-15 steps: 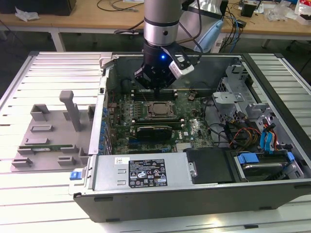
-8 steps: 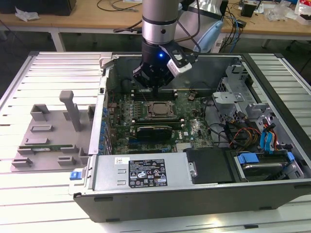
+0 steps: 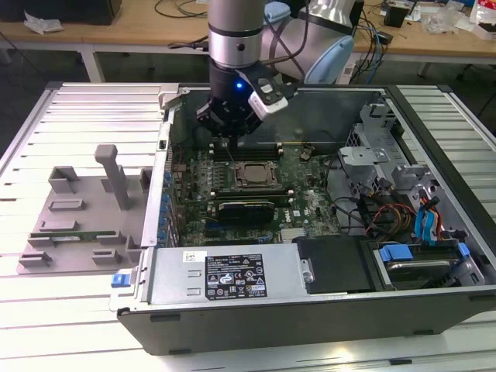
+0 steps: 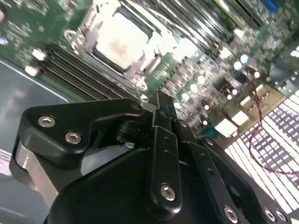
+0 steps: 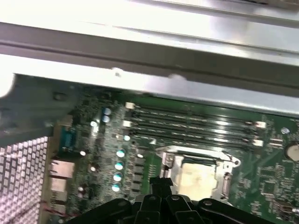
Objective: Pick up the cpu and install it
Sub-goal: 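Install the first cpu locking lever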
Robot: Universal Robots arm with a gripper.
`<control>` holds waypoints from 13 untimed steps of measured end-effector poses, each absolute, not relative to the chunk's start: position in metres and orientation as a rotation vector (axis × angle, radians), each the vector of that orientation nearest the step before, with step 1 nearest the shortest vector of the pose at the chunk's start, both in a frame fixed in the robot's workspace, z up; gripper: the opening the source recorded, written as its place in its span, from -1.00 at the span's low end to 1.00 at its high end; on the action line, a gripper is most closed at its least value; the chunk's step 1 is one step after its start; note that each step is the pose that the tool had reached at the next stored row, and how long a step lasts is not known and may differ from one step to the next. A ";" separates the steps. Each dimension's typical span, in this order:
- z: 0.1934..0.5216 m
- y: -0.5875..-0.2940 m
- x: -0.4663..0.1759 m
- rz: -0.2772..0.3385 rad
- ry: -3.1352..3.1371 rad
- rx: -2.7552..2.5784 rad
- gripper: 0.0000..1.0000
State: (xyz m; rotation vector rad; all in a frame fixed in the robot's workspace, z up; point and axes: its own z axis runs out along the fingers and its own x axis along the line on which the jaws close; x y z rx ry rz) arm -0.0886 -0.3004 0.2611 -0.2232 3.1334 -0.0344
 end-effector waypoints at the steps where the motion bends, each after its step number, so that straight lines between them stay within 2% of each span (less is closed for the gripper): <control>1: 0.261 -0.299 -0.095 -0.035 3.133 -0.223 -0.79; 6: 0.260 -0.292 -0.117 -0.019 3.133 -0.221 -0.79; 13: 0.257 -0.285 -0.113 -0.019 3.139 -0.114 -0.79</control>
